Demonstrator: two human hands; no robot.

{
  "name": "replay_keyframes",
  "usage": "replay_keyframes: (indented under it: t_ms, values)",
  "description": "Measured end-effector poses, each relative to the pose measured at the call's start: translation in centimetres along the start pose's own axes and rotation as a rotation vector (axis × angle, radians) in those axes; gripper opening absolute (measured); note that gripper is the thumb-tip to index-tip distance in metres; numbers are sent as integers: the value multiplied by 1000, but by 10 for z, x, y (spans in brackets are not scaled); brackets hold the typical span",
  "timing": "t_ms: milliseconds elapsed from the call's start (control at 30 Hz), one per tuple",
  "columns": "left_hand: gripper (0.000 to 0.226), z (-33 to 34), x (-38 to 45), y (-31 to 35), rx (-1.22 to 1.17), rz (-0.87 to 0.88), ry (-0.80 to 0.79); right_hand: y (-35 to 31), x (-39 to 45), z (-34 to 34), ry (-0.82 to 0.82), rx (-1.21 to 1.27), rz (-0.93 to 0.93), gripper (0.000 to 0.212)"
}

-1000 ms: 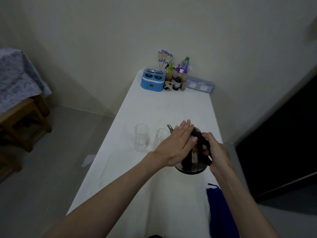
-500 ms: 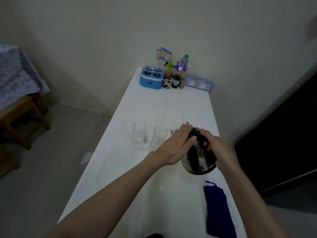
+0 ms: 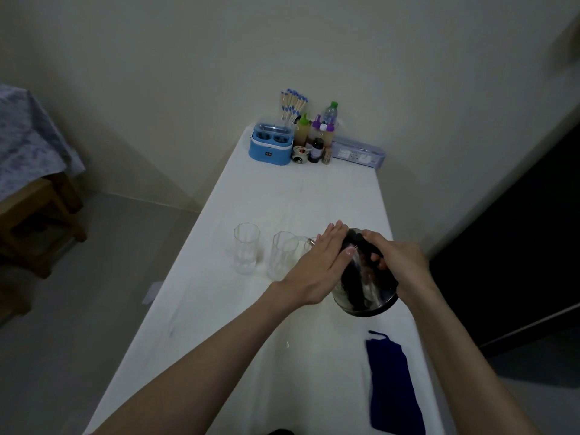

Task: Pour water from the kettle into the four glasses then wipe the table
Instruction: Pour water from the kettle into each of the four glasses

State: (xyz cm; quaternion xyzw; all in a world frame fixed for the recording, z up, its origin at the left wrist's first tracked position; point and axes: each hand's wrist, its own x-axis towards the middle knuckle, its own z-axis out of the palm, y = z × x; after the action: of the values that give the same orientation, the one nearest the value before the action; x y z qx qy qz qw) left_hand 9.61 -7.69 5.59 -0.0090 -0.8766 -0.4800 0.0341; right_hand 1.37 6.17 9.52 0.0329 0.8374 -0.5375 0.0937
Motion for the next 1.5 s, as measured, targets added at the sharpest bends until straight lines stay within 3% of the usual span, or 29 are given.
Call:
replay_keyframes:
  t_ms: [1500]
  values:
    - [59, -5, 1, -10, -5, -29, 12, -12, -6, 12, -6, -70, -26, 47]
